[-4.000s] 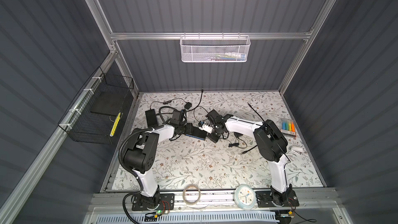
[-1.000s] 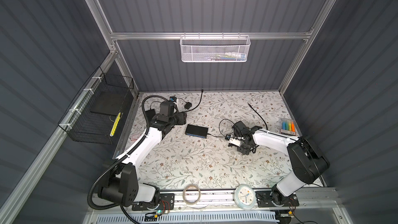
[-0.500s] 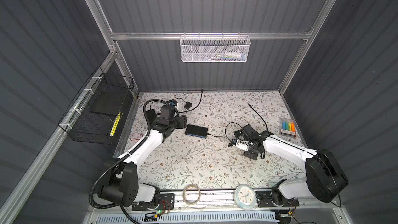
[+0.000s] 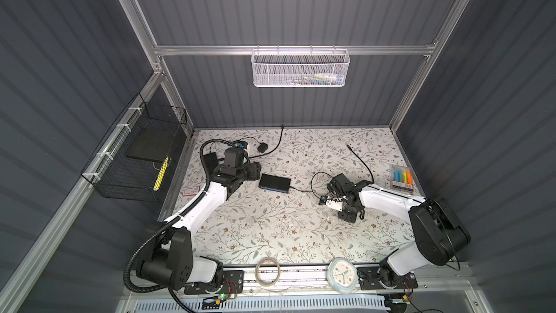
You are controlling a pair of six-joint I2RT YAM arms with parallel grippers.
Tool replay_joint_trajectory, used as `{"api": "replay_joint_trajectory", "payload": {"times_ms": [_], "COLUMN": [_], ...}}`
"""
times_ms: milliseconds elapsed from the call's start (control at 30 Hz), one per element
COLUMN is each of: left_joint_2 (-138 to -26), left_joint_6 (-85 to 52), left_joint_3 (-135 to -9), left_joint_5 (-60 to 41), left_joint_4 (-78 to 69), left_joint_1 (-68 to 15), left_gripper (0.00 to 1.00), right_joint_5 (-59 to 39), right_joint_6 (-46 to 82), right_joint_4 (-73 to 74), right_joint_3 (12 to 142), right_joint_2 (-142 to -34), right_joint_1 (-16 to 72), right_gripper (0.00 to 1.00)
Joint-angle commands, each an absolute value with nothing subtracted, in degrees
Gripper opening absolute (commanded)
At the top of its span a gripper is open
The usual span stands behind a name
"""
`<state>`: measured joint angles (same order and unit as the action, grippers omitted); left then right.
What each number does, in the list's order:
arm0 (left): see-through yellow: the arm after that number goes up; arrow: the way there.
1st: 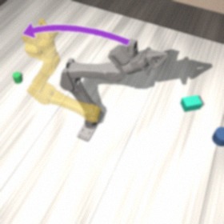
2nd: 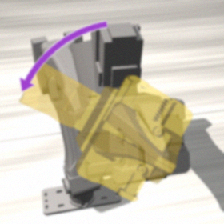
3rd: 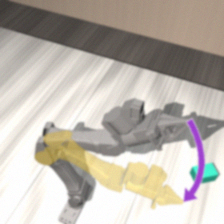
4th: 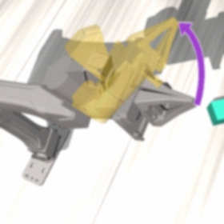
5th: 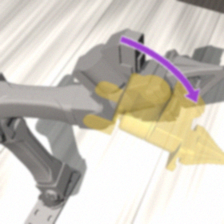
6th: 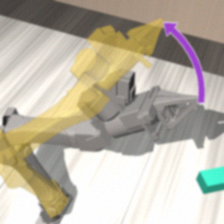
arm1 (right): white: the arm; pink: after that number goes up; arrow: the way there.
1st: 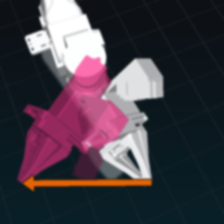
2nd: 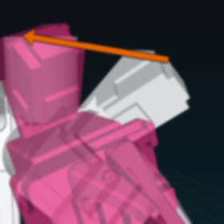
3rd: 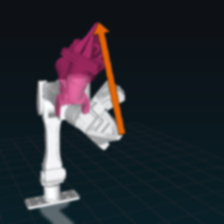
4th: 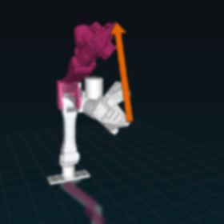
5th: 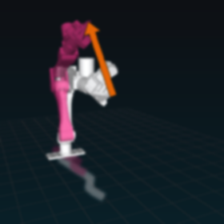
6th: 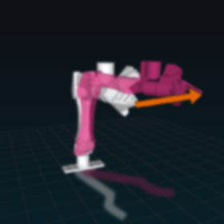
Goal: Insert the plug into the switch port
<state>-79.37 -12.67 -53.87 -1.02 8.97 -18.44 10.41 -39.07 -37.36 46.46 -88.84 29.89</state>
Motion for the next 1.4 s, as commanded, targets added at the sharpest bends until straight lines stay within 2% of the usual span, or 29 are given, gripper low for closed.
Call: {"api": "replay_joint_trajectory", "payload": {"times_ms": [0, 233, 400, 500, 700, 900, 1067, 1267, 1367], "left_joint_2": [-77.89, -77.26, -77.10, -76.57, -72.22, -68.08, -65.92, -69.54, -73.43], "left_joint_6": [-12.47, -12.70, -12.68, -12.30, -12.24, -14.33, -22.09, -23.45, -25.09], "left_joint_3": [-53.21, -52.94, -52.95, -52.59, -50.09, -46.72, -40.14, -38.02, -38.41], "left_joint_5": [-1.03, -1.24, -1.67, -2.42, -6.85, -14.00, -22.09, -19.34, -20.21], "left_joint_4": [8.95, 9.03, 9.29, 9.38, 5.02, -0.81, -13.73, -23.58, -29.26], "left_joint_1": [-18.02, -18.02, -18.02, -18.02, -18.02, -18.11, -19.27, -28.23, -29.73], "left_gripper": [0.68, 0.68, 0.68, 0.68, 0.68, 0.68, 0.67, 0.68, 0.68], "right_joint_5": [6.77, 4.84, 2.79, 0.59, -5.59, -11.83, -18.55, -26.52, -29.18], "right_joint_6": [-39.34, -40.20, -39.79, -40.24, -40.82, -40.90, -30.60, -11.97, -2.80], "right_joint_4": [-35.66, -35.75, -37.04, -38.46, -37.74, -31.83, -23.30, -7.10, -0.47], "right_joint_3": [46.21, 46.79, 48.87, 52.08, 60.80, 68.59, 74.95, 73.99, 72.33], "right_joint_2": [-90.62, -91.35, -92.10, -88.89, -83.80, -85.47, -88.93, -90.49, -90.17], "right_joint_1": [30.15, 30.59, 31.20, 31.20, 30.98, 30.82, 30.83, 31.04, 31.18], "right_gripper": [0.27, 0.24, 0.07, 0.03, 0.00, 0.00, 0.00, 0.00, 0.00]}}
